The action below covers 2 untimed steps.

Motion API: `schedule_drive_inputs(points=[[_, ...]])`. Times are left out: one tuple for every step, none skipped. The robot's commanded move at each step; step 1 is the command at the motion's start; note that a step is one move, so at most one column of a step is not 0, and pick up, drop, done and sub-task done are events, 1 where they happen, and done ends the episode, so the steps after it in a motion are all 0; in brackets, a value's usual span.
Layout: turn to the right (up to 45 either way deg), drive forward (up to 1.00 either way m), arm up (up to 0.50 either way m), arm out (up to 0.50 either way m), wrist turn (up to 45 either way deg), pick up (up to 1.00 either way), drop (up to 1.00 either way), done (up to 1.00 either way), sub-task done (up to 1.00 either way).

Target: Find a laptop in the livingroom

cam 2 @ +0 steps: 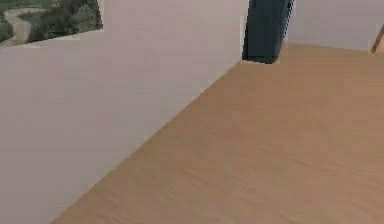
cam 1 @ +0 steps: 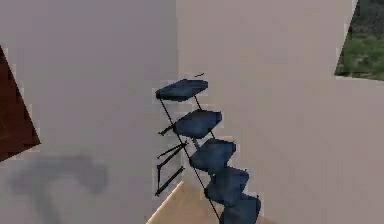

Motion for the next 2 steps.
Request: schedule_drive_inputs(points=[[45.0, 0.0, 0.0, 0.0, 0.0, 0.0, 0.0, 0.0, 0.0], [45.0, 0.0, 0.0, 0.0, 0.0, 0.0, 0.0, 0.0, 0.0]])
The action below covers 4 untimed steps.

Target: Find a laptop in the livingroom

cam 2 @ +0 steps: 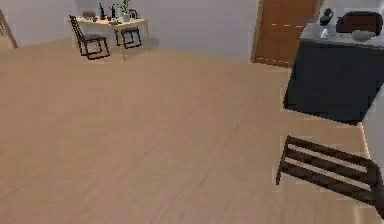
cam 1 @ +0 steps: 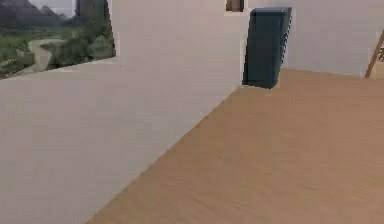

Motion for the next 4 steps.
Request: schedule_drive_inputs(points=[[45.0, 0.0, 0.0, 0.0, 0.0, 0.0, 0.0, 0.0, 0.0], [0.0, 1.0, 0.0, 0.0, 0.0, 0.0, 0.0, 0.0, 0.0], [0.0, 1.0, 0.0, 0.0, 0.0, 0.0, 0.0, 0.0, 0.0], [0.0, 1.0, 0.0, 0.0, 0.0, 0.0, 0.0, 0.0, 0.0]])
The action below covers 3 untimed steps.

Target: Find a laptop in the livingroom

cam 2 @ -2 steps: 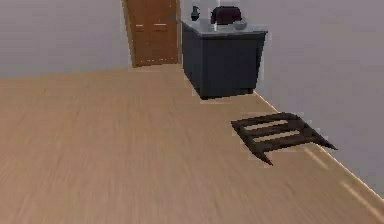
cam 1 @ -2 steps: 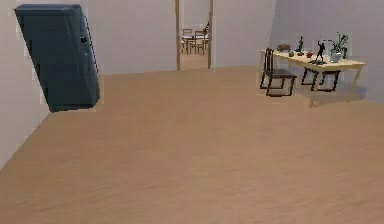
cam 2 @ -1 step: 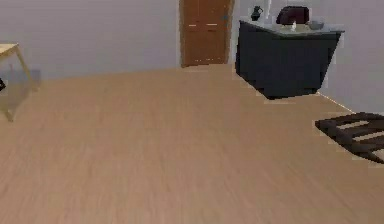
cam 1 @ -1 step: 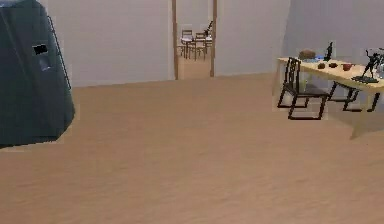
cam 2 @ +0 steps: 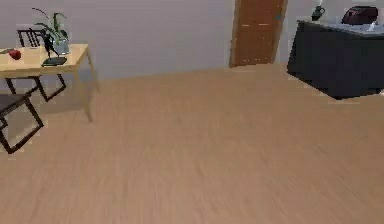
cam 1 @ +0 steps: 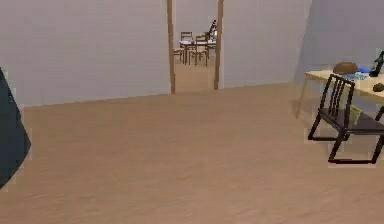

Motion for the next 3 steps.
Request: schedule_drive_inputs(points=[[0.0, 1.0, 0.0, 0.0, 0.0, 0.0, 0.0, 0.0, 0.0], [0.0, 1.0, 0.0, 0.0, 0.0, 0.0, 0.0, 0.0, 0.0], [3.0, 0.0, 0.0, 0.0, 0.0, 0.0, 0.0, 0.0, 0.0]])
